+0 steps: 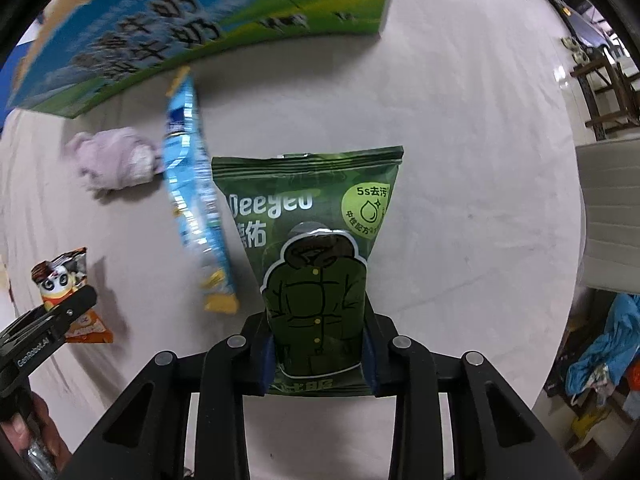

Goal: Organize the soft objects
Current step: 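Lower both bags into the box and open both tools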

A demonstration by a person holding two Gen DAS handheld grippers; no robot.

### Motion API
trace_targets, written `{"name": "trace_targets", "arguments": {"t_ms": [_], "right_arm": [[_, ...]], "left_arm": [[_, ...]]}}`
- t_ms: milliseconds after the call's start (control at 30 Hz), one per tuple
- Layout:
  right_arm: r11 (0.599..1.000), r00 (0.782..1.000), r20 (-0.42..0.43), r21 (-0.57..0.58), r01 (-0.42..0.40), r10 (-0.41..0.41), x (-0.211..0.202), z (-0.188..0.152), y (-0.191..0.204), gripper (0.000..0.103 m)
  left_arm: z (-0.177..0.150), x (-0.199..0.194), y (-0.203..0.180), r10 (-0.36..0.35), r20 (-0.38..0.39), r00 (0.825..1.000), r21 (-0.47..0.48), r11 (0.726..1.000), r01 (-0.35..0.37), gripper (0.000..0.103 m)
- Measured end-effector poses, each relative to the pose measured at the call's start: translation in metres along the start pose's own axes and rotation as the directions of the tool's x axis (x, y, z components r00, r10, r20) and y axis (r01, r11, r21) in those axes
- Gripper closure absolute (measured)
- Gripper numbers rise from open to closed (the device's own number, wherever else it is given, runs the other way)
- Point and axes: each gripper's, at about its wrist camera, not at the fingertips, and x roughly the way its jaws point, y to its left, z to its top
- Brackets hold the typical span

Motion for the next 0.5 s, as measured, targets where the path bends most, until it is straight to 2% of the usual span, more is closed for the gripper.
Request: {"name": "trace_targets", "arguments": {"t_ms": [267,367,500], "right_arm": [[0.995,0.993,0.083,-0.060,-0.076,0.080,-0.071,-0.012,0.007,0.069],[0.992,0.986,0.124,-0.075,-0.102,0.111,-0.104,-0.012,0.018,0.069],[0.987,0.970,0.194,-0.096,-0.131,0.148,-0.149,0.000,0.024,0.069]], "left_arm": [[-0.008,-0.069,-0.035,-0.131,0.084,0.988,0.059,0.990,0.127,0.054],[0.008,-0.104,-0.056,-0.186,0.119,0.975,0.103,0.979,0.174,0.054],[0.038,-0.142,-0.079,-0.224,0.177,0.958,0.140,0.969,0.201,0.054]]}}
